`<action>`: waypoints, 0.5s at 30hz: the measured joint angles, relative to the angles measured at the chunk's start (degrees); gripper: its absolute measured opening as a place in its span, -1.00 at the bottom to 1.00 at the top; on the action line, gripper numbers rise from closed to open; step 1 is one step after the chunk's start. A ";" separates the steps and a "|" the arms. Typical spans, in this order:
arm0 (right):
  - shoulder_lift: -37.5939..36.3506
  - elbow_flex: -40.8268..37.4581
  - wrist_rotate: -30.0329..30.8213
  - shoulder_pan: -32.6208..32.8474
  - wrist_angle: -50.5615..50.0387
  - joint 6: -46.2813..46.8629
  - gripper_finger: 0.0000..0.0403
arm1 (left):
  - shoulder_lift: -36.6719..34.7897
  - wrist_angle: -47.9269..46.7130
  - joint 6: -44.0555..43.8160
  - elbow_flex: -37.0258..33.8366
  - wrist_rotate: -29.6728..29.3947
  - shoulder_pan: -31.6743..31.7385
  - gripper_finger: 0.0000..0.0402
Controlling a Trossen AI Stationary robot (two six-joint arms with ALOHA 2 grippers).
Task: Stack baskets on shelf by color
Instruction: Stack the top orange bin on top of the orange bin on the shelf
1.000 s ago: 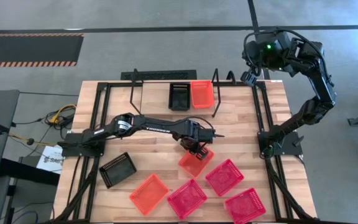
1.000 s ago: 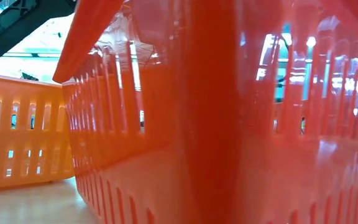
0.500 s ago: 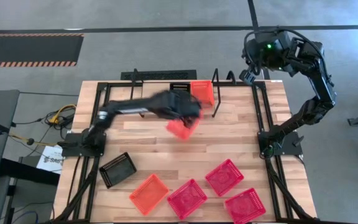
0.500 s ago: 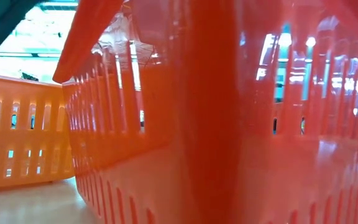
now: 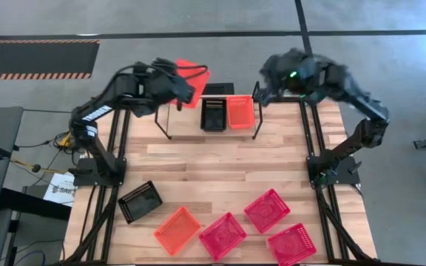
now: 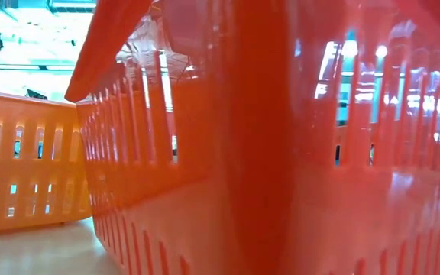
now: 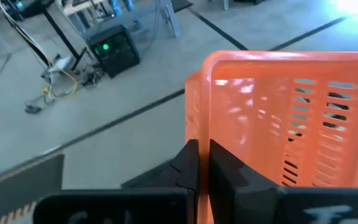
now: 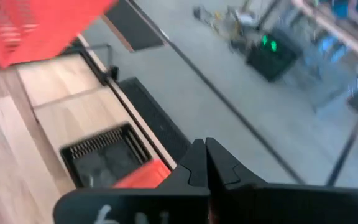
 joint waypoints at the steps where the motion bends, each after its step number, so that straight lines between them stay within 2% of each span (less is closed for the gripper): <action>1: 0.01 -2.80 0.80 1.27 4.25 -1.47 -1.00 | -0.44 0.04 0.95 0.00 -0.29 0.25 -1.00; 4: 0.04 -11.97 2.59 4.88 20.56 -8.78 -1.00 | -0.88 0.03 3.86 0.00 -0.40 0.77 -1.00; 11: 0.07 -31.38 3.05 11.57 65.74 -29.14 -1.00 | -0.82 -0.61 9.87 -0.04 -0.11 1.96 -1.00; 13: 0.07 -35.00 3.10 12.67 75.46 -33.16 -1.00 | -1.10 -1.65 10.50 -0.07 1.19 2.47 -1.00; 15: 0.04 -36.81 3.09 12.67 80.47 -34.53 -0.98 | -1.48 -1.89 10.64 -0.07 2.05 2.68 -1.00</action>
